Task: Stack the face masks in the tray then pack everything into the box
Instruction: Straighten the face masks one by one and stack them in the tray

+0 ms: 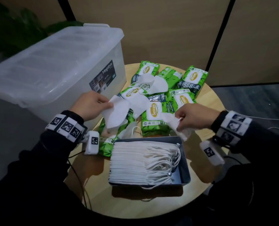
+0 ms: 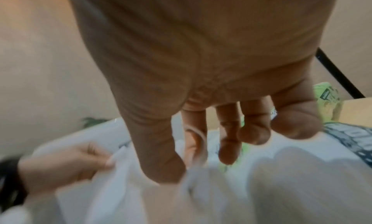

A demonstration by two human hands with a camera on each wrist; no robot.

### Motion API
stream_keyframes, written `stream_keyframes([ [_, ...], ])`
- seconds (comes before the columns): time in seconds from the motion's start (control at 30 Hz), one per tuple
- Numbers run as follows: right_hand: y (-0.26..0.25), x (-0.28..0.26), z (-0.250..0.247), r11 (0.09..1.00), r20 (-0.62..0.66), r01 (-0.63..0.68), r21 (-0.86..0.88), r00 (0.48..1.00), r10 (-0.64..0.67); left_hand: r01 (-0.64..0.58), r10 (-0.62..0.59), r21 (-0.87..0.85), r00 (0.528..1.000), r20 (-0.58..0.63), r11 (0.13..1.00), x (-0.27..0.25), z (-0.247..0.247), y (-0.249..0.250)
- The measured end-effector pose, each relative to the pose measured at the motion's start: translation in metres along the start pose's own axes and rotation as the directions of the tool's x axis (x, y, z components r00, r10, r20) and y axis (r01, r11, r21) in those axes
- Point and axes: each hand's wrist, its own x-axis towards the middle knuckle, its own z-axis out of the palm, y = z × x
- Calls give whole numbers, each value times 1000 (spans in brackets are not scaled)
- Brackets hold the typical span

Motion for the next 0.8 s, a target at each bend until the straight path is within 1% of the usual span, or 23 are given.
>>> stream_keyframes([
  [0.03,0,-1,-8,987,-15,-3,163,1000,5,-23,22,-42,999,-27,999,-1,0,0],
  [0.07,-1,-2,-14,938,-13,-4,346,1000,9,-39,35,-97,998,-52,994,-1,1,2],
  [0.1,-2,-2,-18,865,-15,-2,503,1000,11,-47,36,-151,997,-74,987,-1,1,4],
  [0.13,-4,-1,-20,788,-23,-4,615,999,23,-45,27,-197,995,-92,979,0,1,6],
  [0.17,-6,2,-21,735,-41,-5,678,998,45,-37,10,-252,994,-106,967,0,2,9],
  [0.23,-13,13,-17,682,-100,-5,731,988,115,-6,-44,-418,993,-111,909,1,4,14],
  [0.3,-18,25,-12,663,-168,4,749,968,184,20,-87,-594,993,-84,804,2,7,19],
  [0.37,-23,34,-8,651,-204,10,759,954,222,52,-123,-692,991,-54,720,4,13,21],
  [0.43,-26,40,-5,624,-152,-19,781,964,219,77,-154,-740,987,-37,668,5,17,25],
  [0.47,-27,43,-5,611,-86,-49,790,978,190,90,-171,-760,985,-28,644,4,18,27],
  [0.5,-29,43,-5,600,5,-95,794,989,149,104,-187,-772,982,-19,627,3,19,29],
  [0.53,-31,44,-5,591,96,-147,793,988,117,112,-198,-767,980,-21,632,3,20,28],
  [0.57,-31,45,-4,589,154,-190,786,982,113,105,-191,-741,981,-32,663,2,21,27],
  [0.6,-32,47,-2,589,170,-218,778,976,137,87,-166,-698,985,-46,710,2,22,25],
  [0.67,-33,54,2,606,117,-221,764,971,207,59,-106,-600,993,-44,798,3,23,22],
  [0.73,-35,60,6,658,16,-191,729,965,262,67,-83,-533,997,-7,844,5,24,20],
  [0.8,-39,66,6,705,-35,-180,686,959,280,80,-75,-461,997,30,884,7,26,18],
])
